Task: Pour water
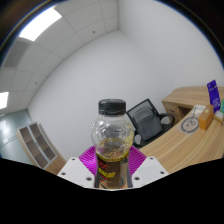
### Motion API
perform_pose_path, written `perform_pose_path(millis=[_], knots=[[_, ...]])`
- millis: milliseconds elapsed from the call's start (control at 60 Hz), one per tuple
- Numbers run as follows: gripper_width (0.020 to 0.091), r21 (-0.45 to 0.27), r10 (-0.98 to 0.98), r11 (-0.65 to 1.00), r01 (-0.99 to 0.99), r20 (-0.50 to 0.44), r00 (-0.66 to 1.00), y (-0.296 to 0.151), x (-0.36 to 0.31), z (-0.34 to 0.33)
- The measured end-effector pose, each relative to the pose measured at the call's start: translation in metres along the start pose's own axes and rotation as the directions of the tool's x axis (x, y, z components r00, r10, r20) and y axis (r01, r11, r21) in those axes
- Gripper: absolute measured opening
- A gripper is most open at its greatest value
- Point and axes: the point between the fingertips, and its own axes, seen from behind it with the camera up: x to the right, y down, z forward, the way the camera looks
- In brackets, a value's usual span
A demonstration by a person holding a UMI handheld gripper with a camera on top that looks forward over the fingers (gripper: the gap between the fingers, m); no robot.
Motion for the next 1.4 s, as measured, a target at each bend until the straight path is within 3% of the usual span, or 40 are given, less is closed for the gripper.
perform_pose_path(millis=[117, 267, 367, 567, 650, 733, 833, 883, 900, 917, 950, 1033, 1400], knots=[[0.0364, 0.006, -0.286, 0.957, 0.288, -0.113, 0.952, -0.007, 0.066, -0.012], [0.0365, -0.091, -0.502, 0.864, 0.495, -0.238, 0.832, 0.013, 0.15, -0.023], [0.0366, -0.156, -0.522, 0.853, 0.498, -0.249, 0.816, 0.042, 0.192, -0.025], [0.0368, -0.2, -0.513, 0.857, 0.474, -0.252, 0.821, 0.077, 0.232, -0.029], [0.0373, -0.167, -0.527, 0.85, 0.5, -0.263, 0.808, 0.078, 0.228, -0.031], [0.0432, -0.164, -0.521, 0.854, 0.494, -0.275, 0.808, 0.078, 0.229, -0.031], [0.0551, -0.201, -0.513, 0.858, 0.473, -0.282, 0.811, 0.082, 0.235, -0.033], [0.0722, -0.247, -0.51, 0.857, 0.452, -0.28, 0.814, 0.089, 0.237, -0.038], [0.0821, -0.261, -0.509, 0.856, 0.446, -0.28, 0.814, 0.09, 0.237, -0.04], [0.0873, -0.273, -0.509, 0.855, 0.44, -0.283, 0.813, 0.091, 0.237, -0.043], [0.0825, -0.293, -0.511, 0.852, 0.434, -0.283, 0.812, 0.092, 0.235, -0.05], [0.0866, -0.319, -0.522, 0.843, 0.433, -0.289, 0.803, 0.089, 0.223, -0.075], [0.0856, -0.382, -0.57, 0.807, 0.45, -0.306, 0.762, 0.072, 0.099, -0.255]])
